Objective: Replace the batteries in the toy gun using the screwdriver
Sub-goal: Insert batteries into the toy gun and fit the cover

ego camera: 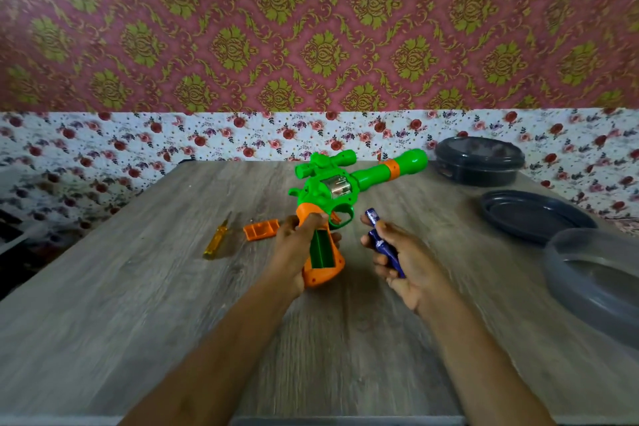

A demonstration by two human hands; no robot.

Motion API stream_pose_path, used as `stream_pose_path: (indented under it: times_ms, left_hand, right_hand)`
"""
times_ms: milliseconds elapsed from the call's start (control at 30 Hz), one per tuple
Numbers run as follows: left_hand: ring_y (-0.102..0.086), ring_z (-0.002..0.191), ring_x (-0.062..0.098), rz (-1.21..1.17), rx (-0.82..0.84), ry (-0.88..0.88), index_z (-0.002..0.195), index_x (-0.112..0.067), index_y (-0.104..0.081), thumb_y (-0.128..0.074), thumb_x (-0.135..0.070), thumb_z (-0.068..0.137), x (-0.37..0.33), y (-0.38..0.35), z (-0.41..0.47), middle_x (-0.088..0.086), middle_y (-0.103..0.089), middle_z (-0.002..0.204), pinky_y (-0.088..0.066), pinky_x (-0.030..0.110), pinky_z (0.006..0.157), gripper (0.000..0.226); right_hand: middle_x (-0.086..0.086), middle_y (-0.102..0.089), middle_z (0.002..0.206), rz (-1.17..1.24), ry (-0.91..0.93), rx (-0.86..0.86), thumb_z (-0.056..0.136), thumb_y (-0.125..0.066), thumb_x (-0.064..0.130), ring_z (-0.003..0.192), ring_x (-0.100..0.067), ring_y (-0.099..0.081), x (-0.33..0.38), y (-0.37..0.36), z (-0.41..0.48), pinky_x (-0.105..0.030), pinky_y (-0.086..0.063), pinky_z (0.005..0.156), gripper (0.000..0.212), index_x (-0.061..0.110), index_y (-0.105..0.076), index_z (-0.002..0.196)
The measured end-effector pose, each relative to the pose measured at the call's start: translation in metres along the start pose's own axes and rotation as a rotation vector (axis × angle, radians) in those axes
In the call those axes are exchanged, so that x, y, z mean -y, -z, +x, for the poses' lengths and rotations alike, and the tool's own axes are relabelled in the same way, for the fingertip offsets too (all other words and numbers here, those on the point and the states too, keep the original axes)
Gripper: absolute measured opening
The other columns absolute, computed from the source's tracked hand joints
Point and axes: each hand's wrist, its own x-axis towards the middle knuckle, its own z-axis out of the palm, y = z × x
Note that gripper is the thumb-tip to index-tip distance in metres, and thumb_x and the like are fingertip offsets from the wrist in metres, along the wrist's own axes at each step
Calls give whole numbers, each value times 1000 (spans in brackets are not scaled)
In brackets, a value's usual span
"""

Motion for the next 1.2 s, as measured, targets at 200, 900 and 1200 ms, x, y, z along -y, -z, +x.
stream_pose_path:
  times_ms: [200, 900, 1200]
  left_hand:
    - [-66, 53, 15, -137, -43, 50, 115, -7, -56, -56, -38, 91, -7, 5, 2, 11, -67, 79, -52, 23, 44, 40]
    - [-61, 84, 26, 2, -60, -165, 89, -18, -54, -49, -36, 95, 1, -5, -6, 10, -59, 90, -51, 38, 75, 20]
    - [-62, 79, 21, -111, -9, -83, 104, -12, -51, -51, -39, 94, -1, -3, -6, 11, -57, 92, -53, 32, 66, 28]
  right_hand:
    - [7, -66, 57, -465, 511, -56, 87, -59, 14, 39, -1, -43, -9, -7, -6, -12, -35, 41, 14, 24, -67, 92]
    - [9, -71, 79, -1002, 1052, -138, 74, -60, 50, 70, -4, -64, -24, -22, -10, -25, -50, 59, 31, 22, -69, 85]
    - [-2, -70, 92, -1266, 1195, -134, 85, -50, 29, 73, -14, -66, -34, -31, -8, -24, -50, 58, 32, 10, -67, 105]
